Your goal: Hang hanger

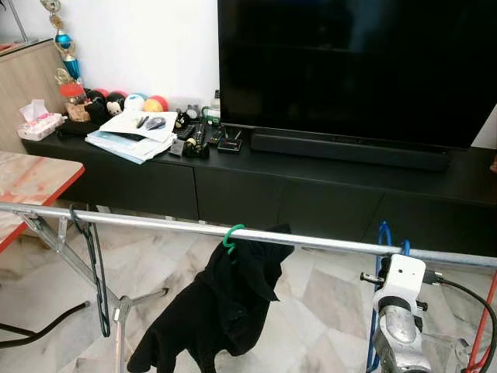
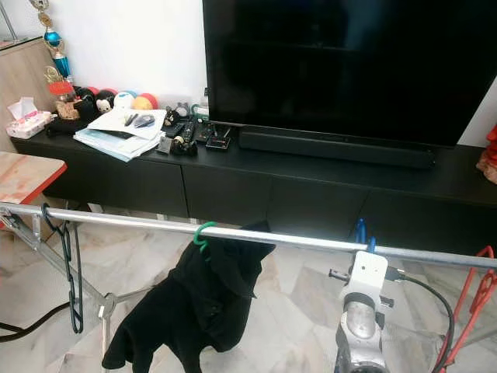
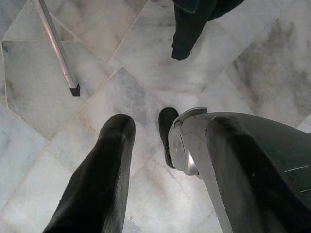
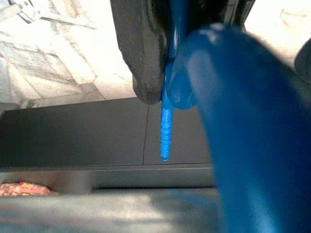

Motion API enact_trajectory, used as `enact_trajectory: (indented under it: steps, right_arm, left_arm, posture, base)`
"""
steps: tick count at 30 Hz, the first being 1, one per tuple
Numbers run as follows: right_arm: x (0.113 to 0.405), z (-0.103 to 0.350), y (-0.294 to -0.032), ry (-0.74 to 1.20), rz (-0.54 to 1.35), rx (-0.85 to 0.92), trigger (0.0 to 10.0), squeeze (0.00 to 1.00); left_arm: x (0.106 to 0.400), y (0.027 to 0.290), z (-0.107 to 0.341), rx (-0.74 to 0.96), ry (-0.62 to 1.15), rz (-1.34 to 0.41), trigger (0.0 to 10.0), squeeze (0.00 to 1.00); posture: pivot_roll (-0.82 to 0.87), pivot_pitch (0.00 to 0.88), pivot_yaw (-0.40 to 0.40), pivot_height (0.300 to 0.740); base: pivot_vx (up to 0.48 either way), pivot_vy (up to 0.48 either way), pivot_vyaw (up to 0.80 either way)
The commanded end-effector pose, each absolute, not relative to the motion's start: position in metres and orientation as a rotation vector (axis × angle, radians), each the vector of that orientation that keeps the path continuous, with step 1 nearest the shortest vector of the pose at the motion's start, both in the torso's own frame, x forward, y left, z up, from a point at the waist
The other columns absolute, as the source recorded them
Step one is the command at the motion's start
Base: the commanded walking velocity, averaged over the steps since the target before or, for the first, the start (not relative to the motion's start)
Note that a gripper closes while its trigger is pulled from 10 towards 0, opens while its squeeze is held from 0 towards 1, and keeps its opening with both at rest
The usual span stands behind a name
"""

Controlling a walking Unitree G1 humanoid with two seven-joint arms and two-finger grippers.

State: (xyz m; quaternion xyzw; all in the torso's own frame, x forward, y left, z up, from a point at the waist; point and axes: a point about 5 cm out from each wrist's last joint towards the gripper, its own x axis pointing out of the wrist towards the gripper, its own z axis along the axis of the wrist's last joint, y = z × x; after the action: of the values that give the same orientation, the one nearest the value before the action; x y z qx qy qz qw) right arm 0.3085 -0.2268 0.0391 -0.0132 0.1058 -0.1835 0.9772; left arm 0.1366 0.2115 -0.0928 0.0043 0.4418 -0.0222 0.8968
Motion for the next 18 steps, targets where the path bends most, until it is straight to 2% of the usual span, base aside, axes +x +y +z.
enact_trajectory:
  steps: [1,15,16,18]
  right_arm:
    - [0.3137,0.0439,-0.2247,0.204,-0.358,-0.011,10.0,0.00]
    - [0.3110,0.0408,-0.2206,0.215,-0.337,0.060,10.0,0.02]
    - [0.3104,0.0399,-0.2198,0.220,-0.333,0.062,10.0,0.15]
    - [0.3101,0.0396,-0.2194,0.220,-0.331,0.061,10.0,0.15]
  left_arm:
    - [0.1312,0.2101,-0.0954,0.011,0.943,-0.058,10.0,0.00]
    - [0.1237,0.2109,-0.0984,0.013,0.975,-0.048,10.0,0.00]
    - [0.1228,0.2104,-0.0988,0.012,0.979,-0.049,10.0,0.00]
    - [0.1224,0.2101,-0.0990,0.011,0.980,-0.050,10.0,0.00]
  posture:
    - [0.15,0.000,-0.013,0.740]
    - [0.15,0.000,-0.018,0.740]
    - [0.15,0.000,-0.020,0.740]
    - [0.15,0.000,-0.020,0.740]
  base:
    - [0.000,0.000,0.00]
    - [0.000,0.000,0.00]
    - [0.000,0.000,0.00]
    - [0.000,0.000,0.00]
